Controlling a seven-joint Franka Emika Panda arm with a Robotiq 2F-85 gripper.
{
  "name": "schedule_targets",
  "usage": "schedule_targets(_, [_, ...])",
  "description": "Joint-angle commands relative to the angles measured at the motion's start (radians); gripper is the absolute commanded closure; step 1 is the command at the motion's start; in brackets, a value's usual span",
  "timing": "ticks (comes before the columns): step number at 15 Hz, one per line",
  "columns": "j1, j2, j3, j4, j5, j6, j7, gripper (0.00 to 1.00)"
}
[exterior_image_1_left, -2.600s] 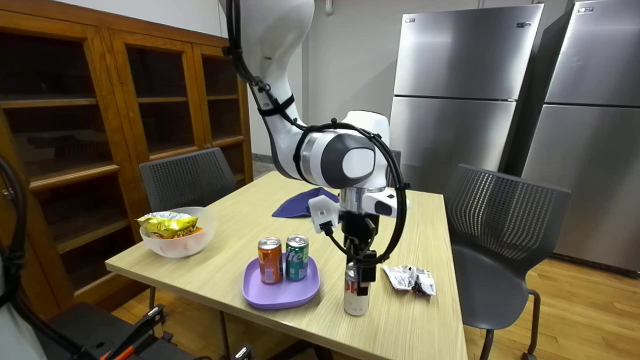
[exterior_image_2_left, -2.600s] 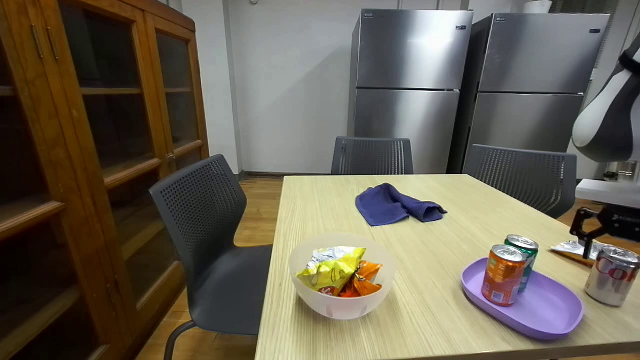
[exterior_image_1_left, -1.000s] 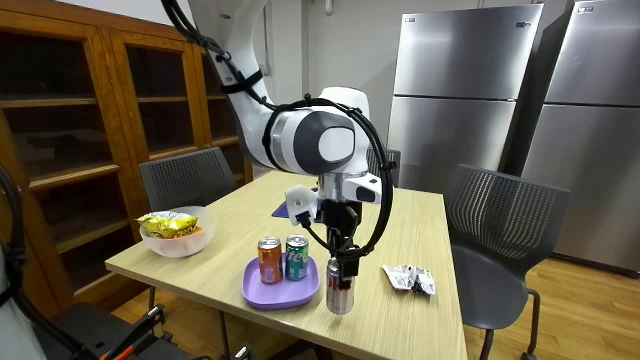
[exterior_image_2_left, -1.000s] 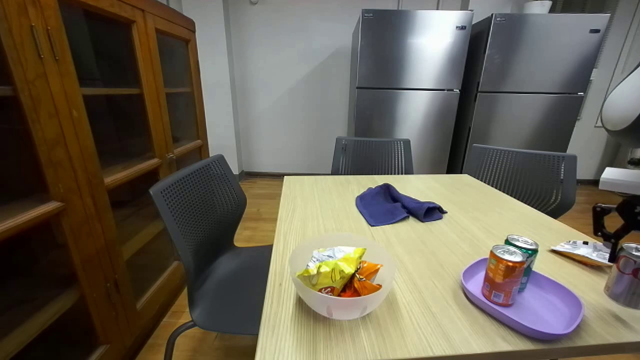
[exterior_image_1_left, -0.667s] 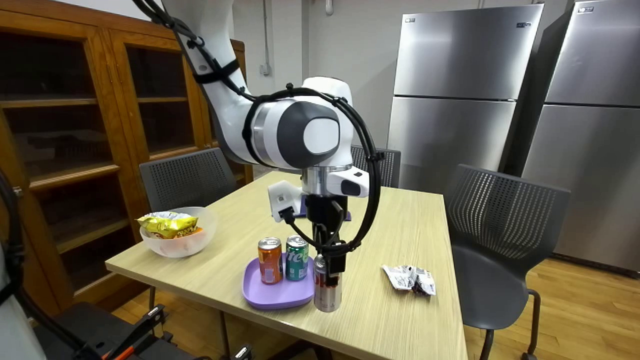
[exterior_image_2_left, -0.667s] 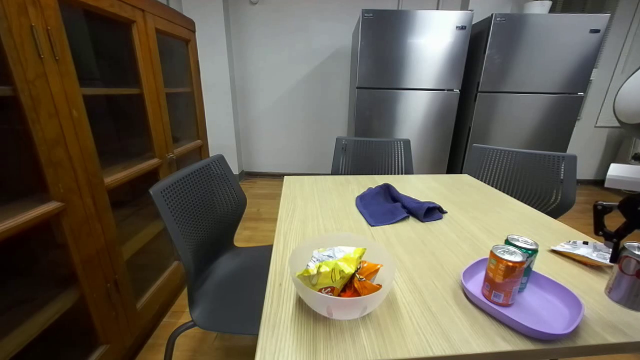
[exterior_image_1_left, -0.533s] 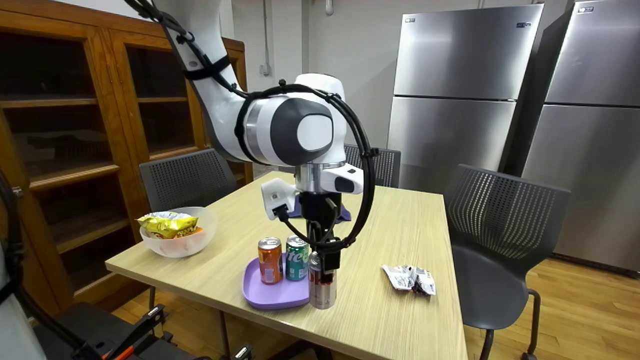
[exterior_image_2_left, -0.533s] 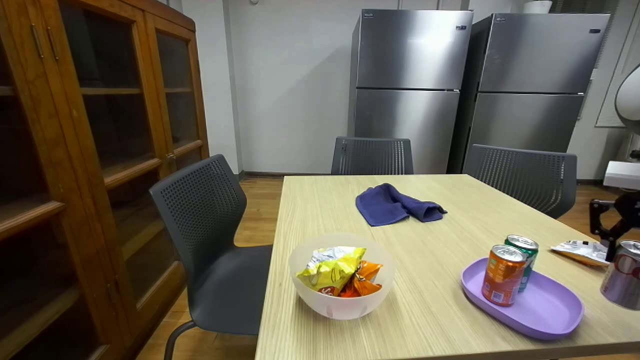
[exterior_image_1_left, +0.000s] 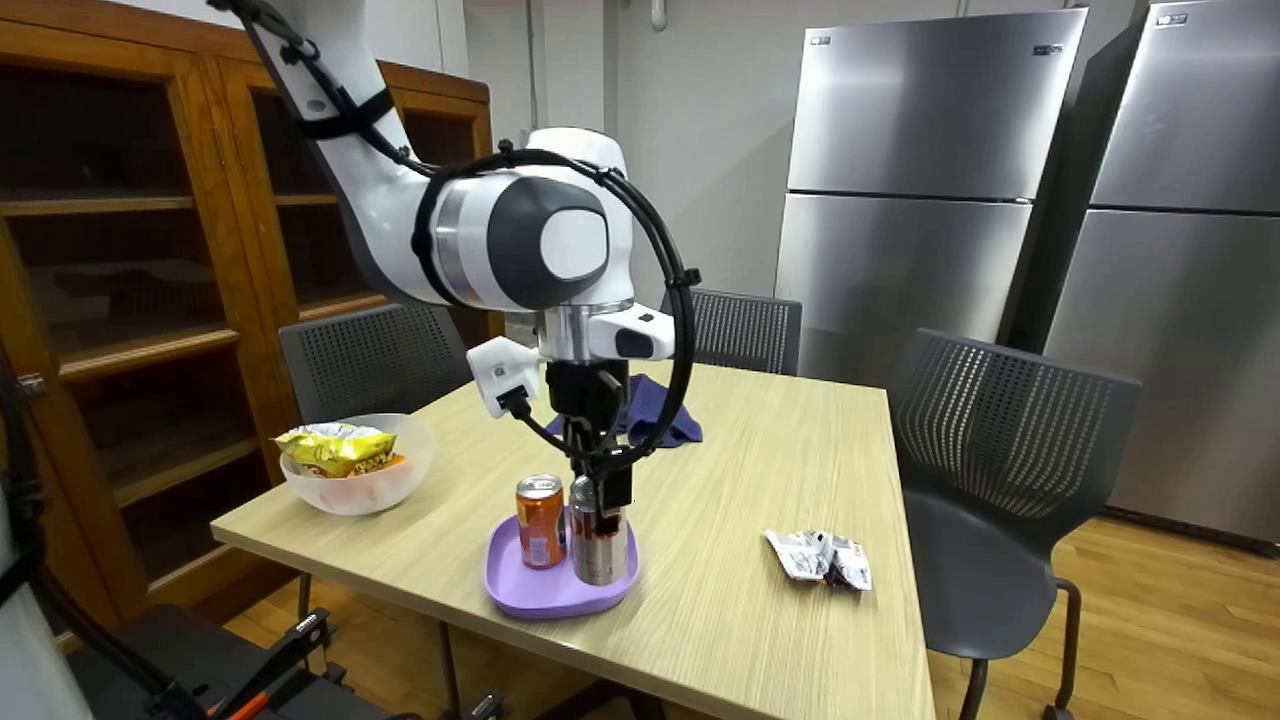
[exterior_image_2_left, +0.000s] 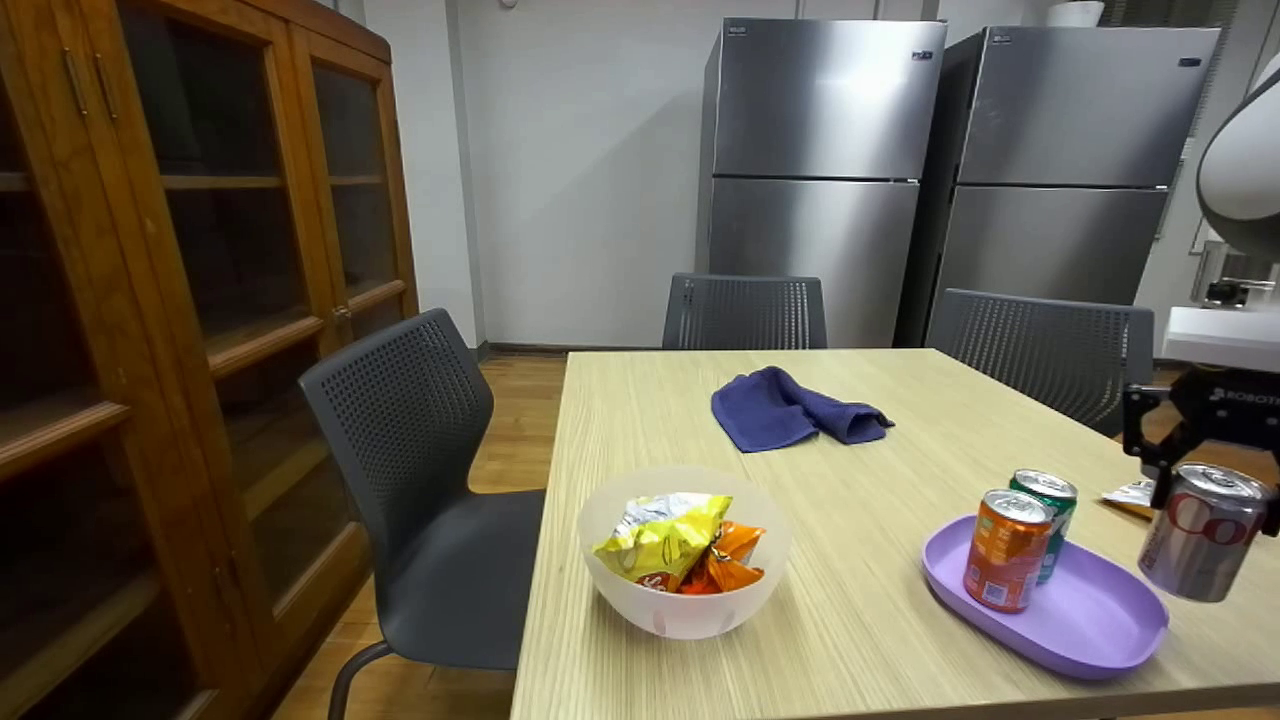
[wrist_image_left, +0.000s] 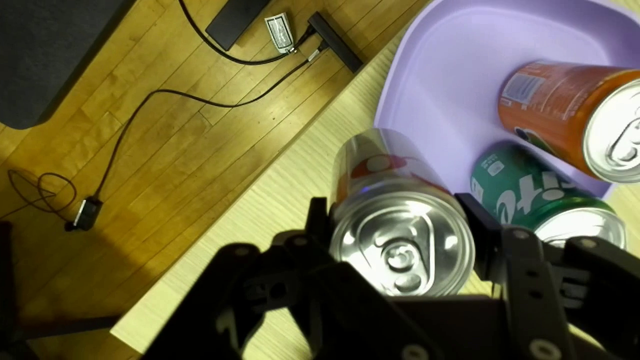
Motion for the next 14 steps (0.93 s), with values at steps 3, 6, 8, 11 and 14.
schedule_targets(3, [-0.017, -0.036, 0.066, -0.033, 0.007, 0.023, -0.05, 0.61])
schedule_targets(6, [-0.016, -0.028, 0.081, -0.034, 0.005, 0.032, -0.075, 0.61])
schedule_targets(8, [-0.017, -0.017, 0.086, -0.033, 0.006, 0.041, -0.09, 0.61])
schedule_targets(11, [-0.015, 0.001, 0.089, -0.03, 0.016, 0.051, -0.112, 0.61])
schedule_targets(14, [-0.012, 0.022, 0.089, -0.024, 0.014, 0.064, -0.121, 0.61])
